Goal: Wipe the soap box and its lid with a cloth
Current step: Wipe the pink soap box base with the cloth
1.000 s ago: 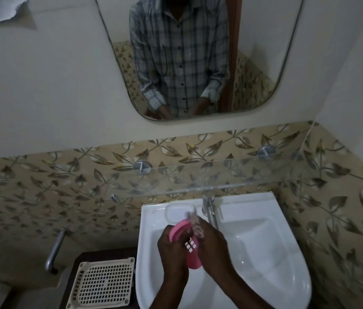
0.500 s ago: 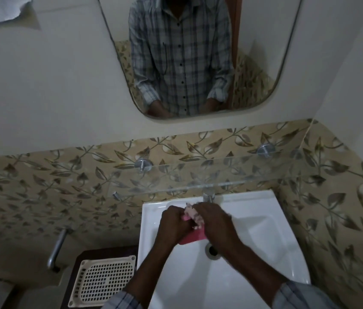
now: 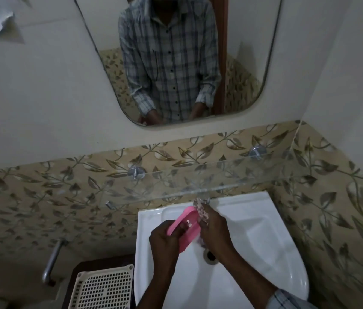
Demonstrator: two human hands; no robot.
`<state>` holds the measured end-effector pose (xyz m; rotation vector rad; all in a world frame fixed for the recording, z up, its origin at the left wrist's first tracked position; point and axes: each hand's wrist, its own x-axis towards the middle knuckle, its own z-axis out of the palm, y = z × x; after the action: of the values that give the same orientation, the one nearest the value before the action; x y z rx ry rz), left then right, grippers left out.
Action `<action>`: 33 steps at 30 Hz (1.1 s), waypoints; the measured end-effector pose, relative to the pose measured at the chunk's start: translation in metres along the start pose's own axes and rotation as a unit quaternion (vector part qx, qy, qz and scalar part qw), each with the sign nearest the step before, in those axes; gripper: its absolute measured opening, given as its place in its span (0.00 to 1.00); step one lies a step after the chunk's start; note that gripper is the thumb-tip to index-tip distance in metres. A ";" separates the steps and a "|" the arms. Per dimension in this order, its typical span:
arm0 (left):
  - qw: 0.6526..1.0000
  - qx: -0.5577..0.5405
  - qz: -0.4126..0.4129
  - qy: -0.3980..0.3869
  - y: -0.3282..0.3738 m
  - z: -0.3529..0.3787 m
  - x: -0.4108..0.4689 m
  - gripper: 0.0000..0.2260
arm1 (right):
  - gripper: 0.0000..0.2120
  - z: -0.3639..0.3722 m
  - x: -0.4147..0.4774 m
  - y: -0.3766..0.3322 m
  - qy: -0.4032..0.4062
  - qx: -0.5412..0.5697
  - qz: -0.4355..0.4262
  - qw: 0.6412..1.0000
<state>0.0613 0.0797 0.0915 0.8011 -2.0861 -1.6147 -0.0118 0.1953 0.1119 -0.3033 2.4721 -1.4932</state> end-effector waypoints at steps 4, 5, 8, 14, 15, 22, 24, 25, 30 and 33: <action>0.998 0.032 0.045 0.011 0.000 0.001 0.001 0.08 | 0.18 0.011 -0.008 -0.008 -0.031 -0.128 -0.231 0.964; 0.998 0.025 0.047 0.023 -0.001 0.002 -0.002 0.08 | 0.19 0.010 -0.006 -0.008 -0.030 -0.139 -0.238 0.961; 0.998 -0.039 0.005 0.042 -0.008 0.007 -0.017 0.04 | 0.20 0.005 -0.003 0.001 -0.030 -0.079 -0.182 0.980; 0.992 -0.100 -0.040 0.073 -0.012 0.018 -0.014 0.02 | 0.13 0.010 -0.008 0.021 0.039 0.059 0.077 0.995; 0.995 -0.082 -0.048 0.042 -0.011 0.016 -0.012 0.03 | 0.13 0.008 -0.007 0.022 0.054 0.033 0.062 0.996; 0.965 0.190 -0.034 -0.176 0.020 0.008 0.023 0.04 | 0.14 -0.003 -0.003 0.016 -0.011 -0.065 -0.131 0.989; 0.976 0.170 -0.017 -0.133 0.021 0.013 0.020 0.06 | 0.27 0.010 -0.011 0.011 -0.032 -0.127 -0.223 0.966; 0.983 0.146 -0.010 -0.110 0.018 0.013 0.016 0.06 | 0.30 0.015 -0.014 0.012 -0.018 -0.142 -0.255 0.956; 0.993 0.099 0.016 -0.057 0.011 0.007 -0.007 0.07 | 0.11 0.003 -0.006 0.031 0.024 -0.029 -0.090 0.995; 0.995 0.088 -0.008 -0.055 0.009 0.012 -0.009 0.09 | 0.13 0.014 -0.019 0.019 0.010 -0.047 -0.138 0.989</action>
<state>0.0590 0.0959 0.0972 0.8021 -2.3309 -1.5311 0.0094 0.1976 0.0902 -0.6769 2.6052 -1.4862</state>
